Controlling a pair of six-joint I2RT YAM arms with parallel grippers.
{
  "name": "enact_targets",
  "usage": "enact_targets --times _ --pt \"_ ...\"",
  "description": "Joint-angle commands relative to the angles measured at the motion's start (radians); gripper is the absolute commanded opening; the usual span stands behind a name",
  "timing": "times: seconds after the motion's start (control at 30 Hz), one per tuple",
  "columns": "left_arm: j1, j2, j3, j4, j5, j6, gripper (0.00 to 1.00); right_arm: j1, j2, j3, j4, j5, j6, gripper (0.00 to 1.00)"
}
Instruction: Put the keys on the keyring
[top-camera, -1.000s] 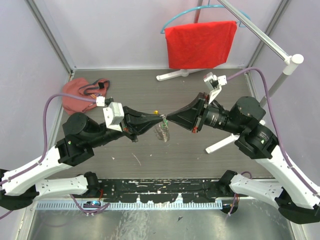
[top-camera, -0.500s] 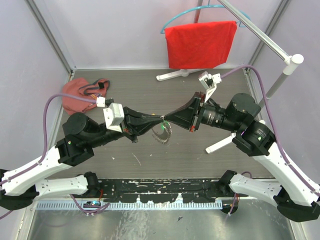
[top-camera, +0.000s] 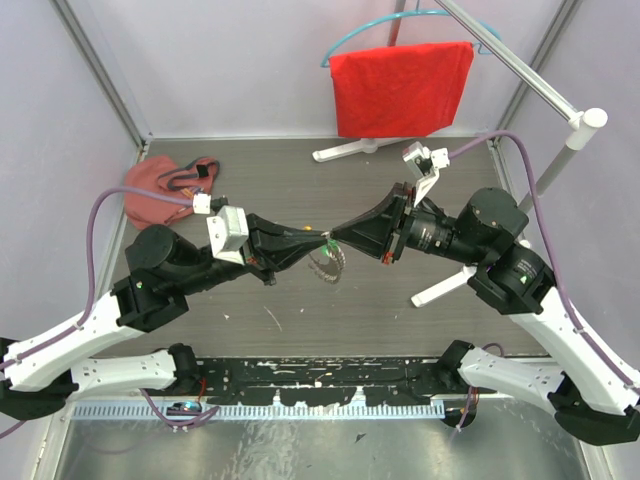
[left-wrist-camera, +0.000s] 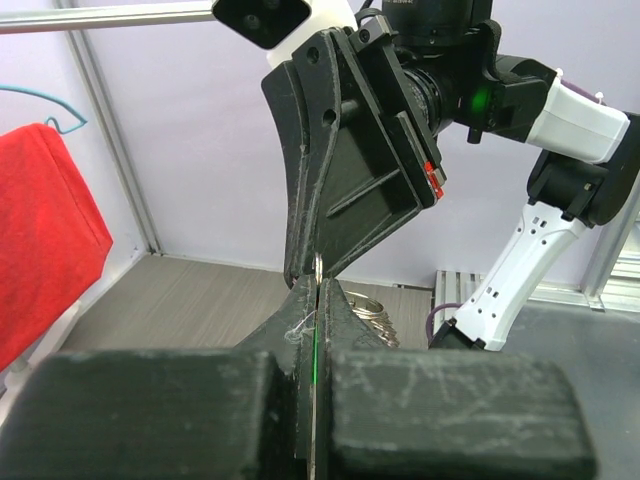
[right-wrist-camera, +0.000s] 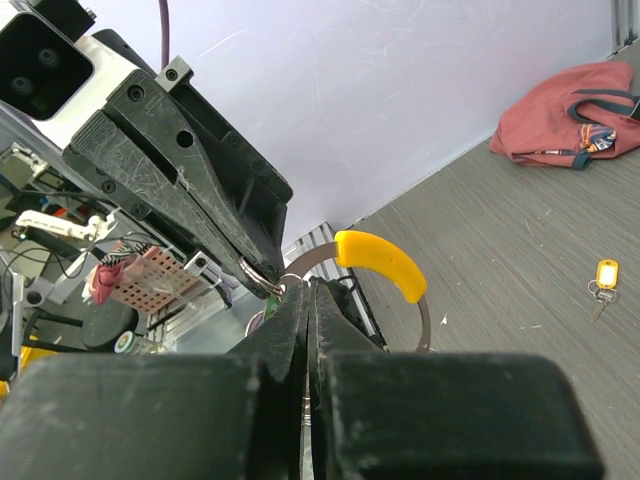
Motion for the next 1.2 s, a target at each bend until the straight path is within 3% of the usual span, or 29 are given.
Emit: enact_targets --times 0.0,0.8,1.17 --pt "-0.004 0.004 0.031 0.030 0.014 0.004 0.00 0.002 -0.020 0.039 0.083 -0.012 -0.014 0.01" --pt "-0.004 0.016 0.057 -0.014 0.065 0.013 0.00 0.002 -0.061 0.045 0.069 0.065 -0.040 0.01" --pt "-0.004 0.021 0.072 -0.033 0.069 0.021 0.00 0.002 0.017 0.164 -0.153 0.009 -0.117 0.01"
